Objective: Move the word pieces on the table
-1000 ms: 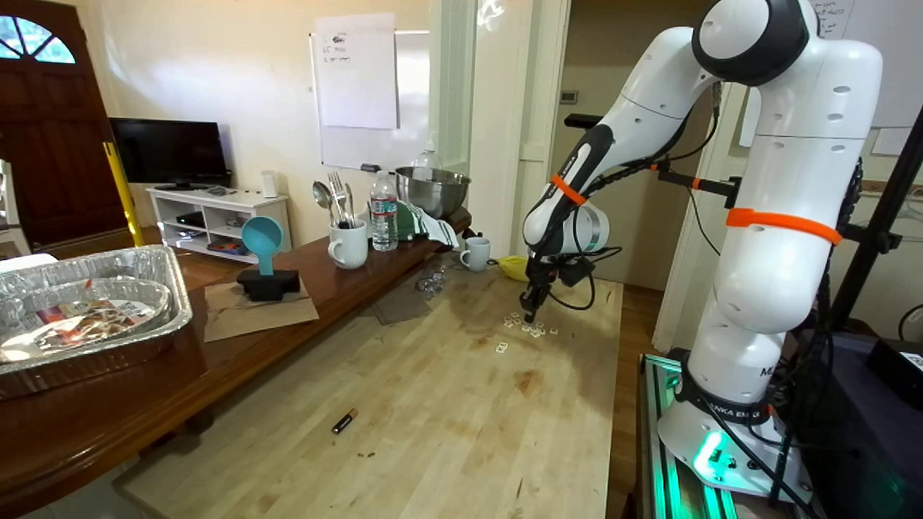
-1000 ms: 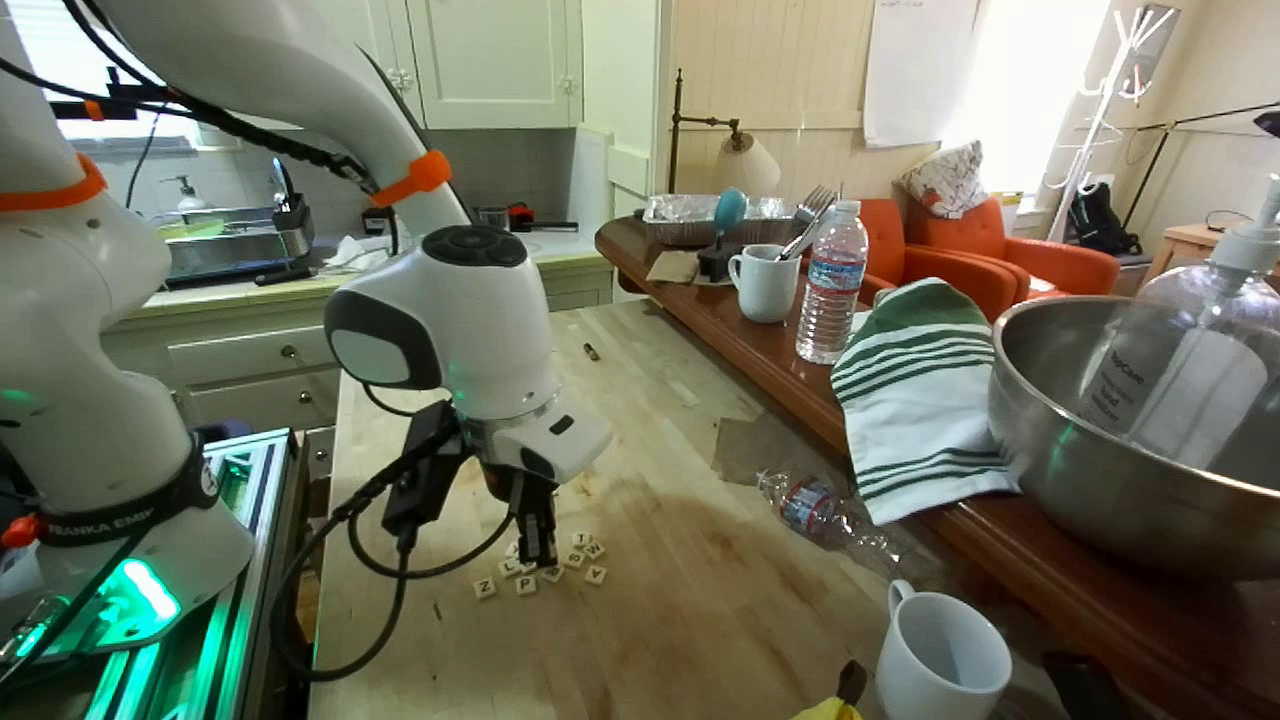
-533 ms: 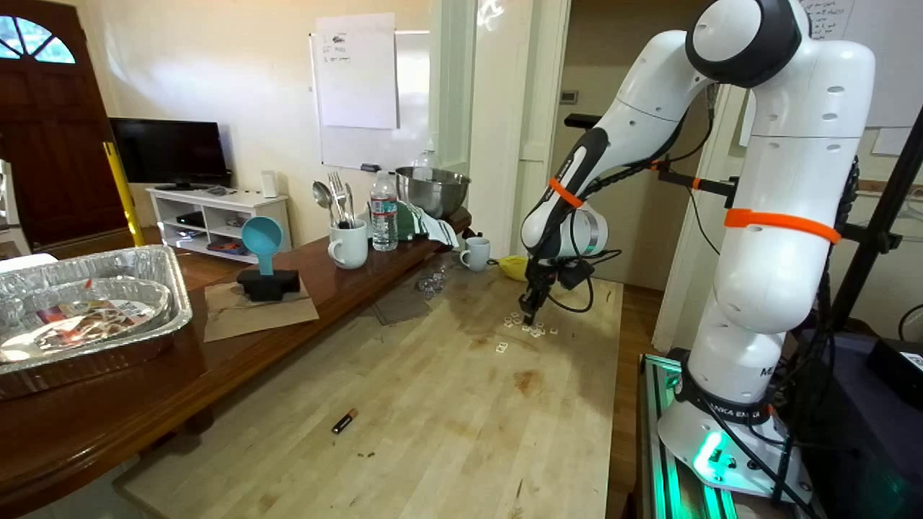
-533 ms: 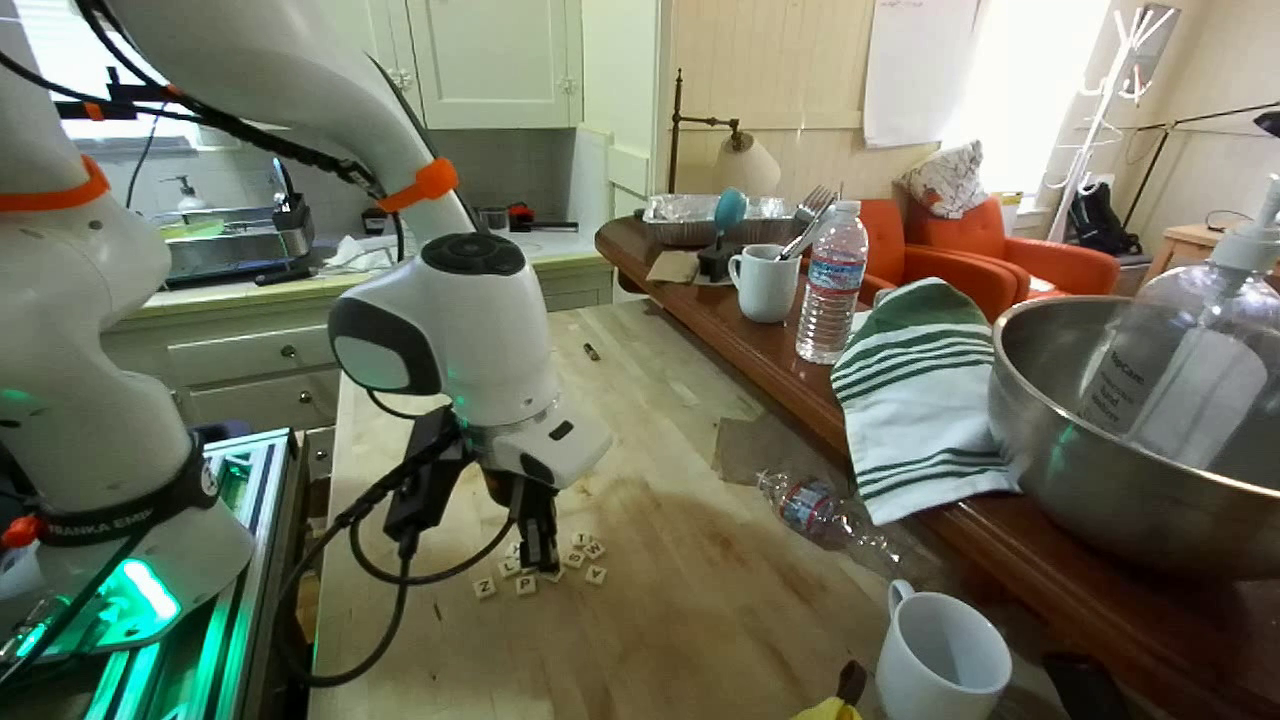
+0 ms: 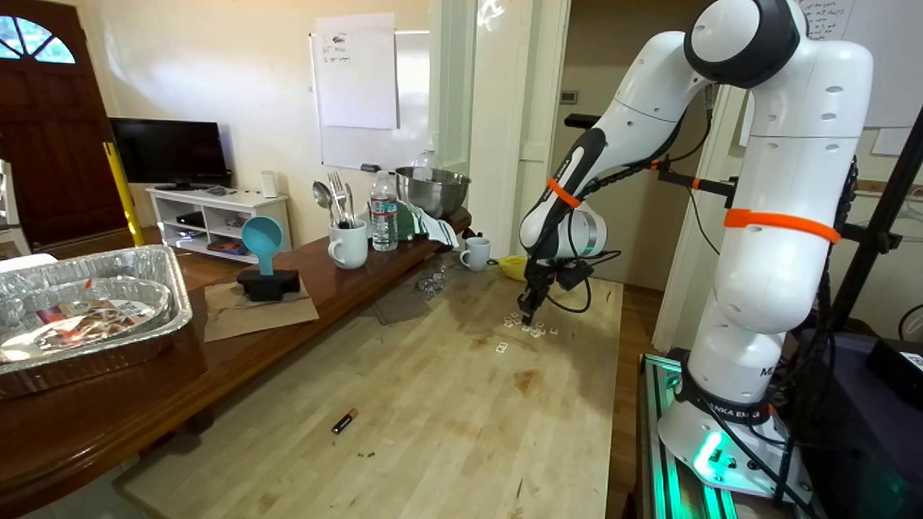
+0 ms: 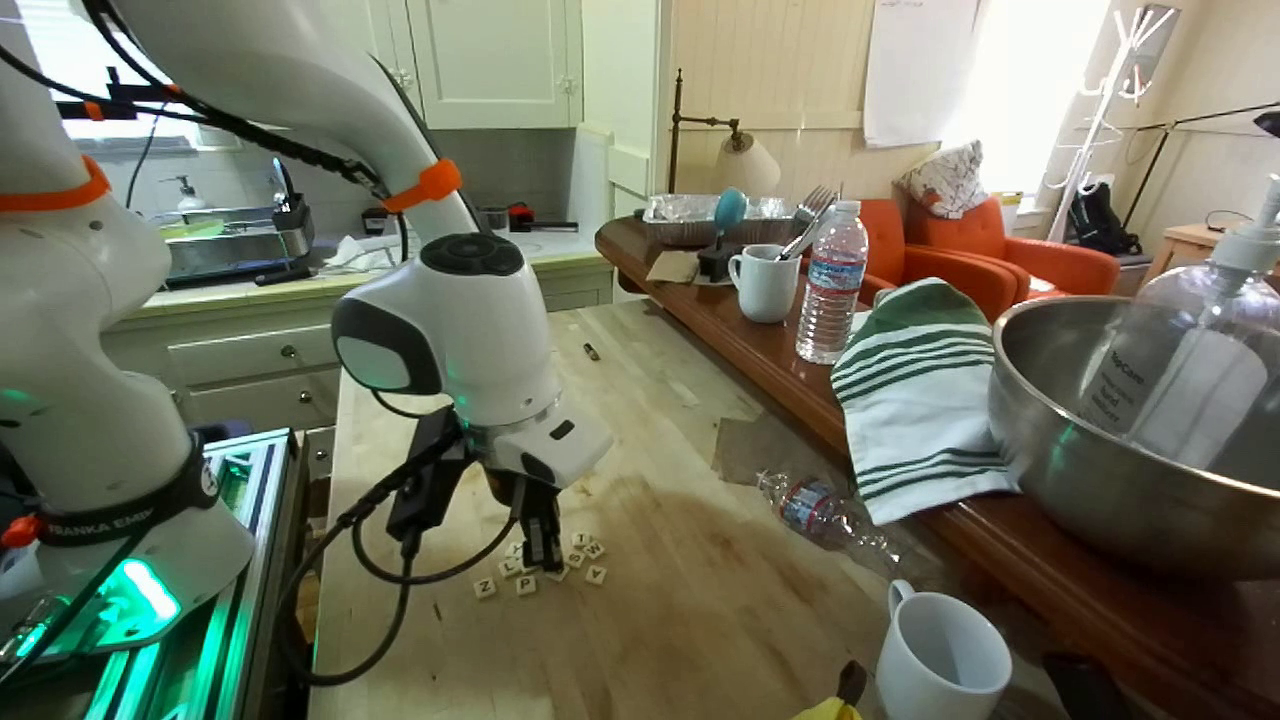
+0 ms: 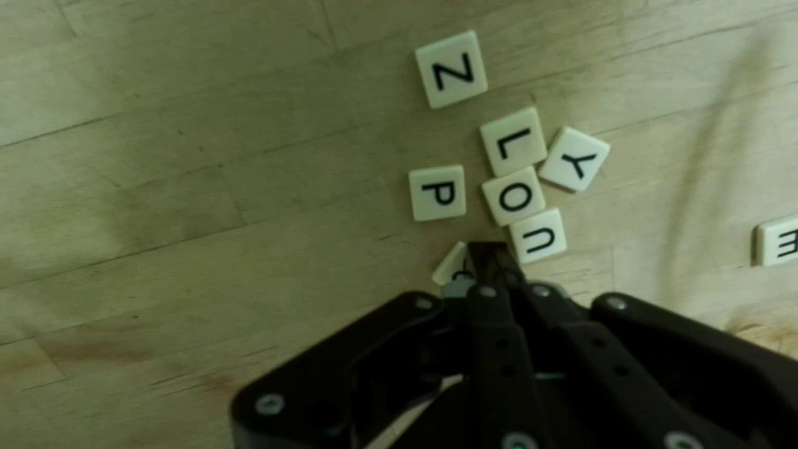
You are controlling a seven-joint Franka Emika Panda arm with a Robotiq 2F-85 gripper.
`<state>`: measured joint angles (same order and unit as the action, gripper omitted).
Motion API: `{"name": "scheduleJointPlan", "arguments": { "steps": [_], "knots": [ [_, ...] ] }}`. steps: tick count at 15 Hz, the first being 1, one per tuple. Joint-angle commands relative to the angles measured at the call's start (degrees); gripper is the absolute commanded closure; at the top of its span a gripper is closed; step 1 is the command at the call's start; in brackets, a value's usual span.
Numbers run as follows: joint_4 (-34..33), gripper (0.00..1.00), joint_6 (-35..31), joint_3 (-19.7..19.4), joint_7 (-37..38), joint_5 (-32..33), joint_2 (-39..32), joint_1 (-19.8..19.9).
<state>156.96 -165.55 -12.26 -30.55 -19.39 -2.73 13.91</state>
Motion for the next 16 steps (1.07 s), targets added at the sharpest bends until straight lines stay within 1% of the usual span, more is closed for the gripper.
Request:
{"name": "scheduleJointPlan", "arguments": {
  "steps": [1,8,11,16],
  "knots": [
    [-1.2,1.00,-0.5,0.7,-2.0,-2.5,-3.1,0.0],
    [-1.9,1.00,-0.6,3.1,-3.5,-2.8,-4.6,-0.8],
    [-1.9,1.00,-0.1,4.2,-4.0,-1.9,-5.0,-1.0],
    [-1.2,1.00,0.2,5.0,-5.6,0.4,-5.0,-1.1]
  ]
}}
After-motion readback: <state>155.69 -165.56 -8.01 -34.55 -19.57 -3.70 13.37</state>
